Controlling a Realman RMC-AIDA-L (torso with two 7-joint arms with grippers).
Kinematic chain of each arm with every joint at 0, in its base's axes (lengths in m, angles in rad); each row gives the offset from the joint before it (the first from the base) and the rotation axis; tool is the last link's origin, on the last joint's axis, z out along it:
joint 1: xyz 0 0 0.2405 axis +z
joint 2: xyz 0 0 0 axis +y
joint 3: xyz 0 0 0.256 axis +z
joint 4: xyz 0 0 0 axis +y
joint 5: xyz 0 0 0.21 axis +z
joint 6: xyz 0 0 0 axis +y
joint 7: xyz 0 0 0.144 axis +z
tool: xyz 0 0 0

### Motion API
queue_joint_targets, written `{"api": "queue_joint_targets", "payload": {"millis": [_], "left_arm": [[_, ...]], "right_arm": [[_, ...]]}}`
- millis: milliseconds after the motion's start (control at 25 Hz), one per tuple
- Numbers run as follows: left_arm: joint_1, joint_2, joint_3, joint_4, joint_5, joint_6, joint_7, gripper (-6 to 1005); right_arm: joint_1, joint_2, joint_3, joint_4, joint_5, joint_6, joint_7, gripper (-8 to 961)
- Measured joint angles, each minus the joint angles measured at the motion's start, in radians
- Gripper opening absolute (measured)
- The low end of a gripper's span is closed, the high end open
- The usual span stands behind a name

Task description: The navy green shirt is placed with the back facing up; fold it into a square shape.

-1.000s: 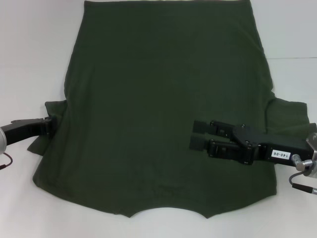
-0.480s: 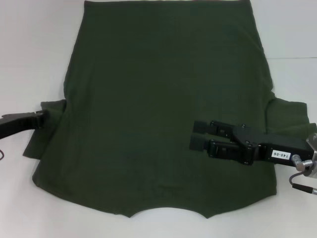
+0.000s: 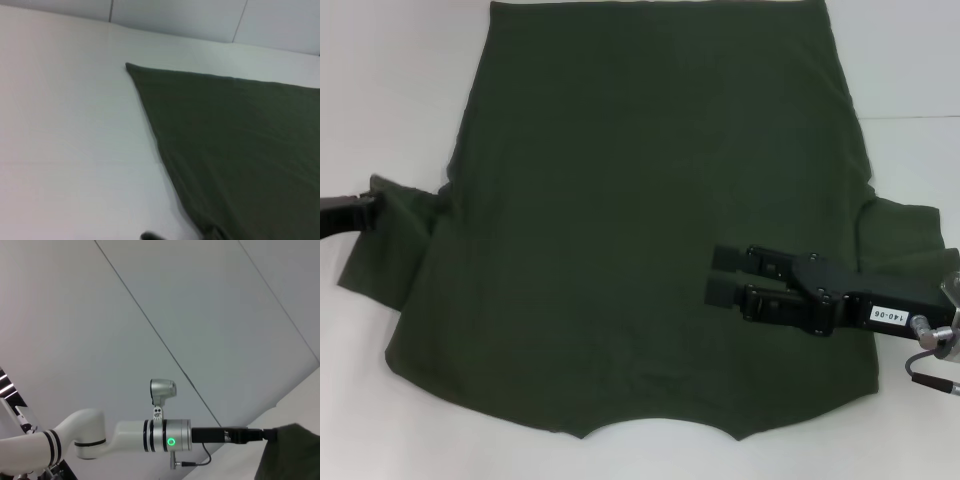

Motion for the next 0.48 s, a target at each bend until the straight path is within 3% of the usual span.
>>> {"api": "queue_joint_targets", "payload": {"millis": [480], "left_arm": [[-0.011,0.013,0.003,0.044,0.010,-0.009,0.000,-1]], "right_arm": [[0.005,0.000,0.002,0.000,0.000,0.000,0.000,849]]}}
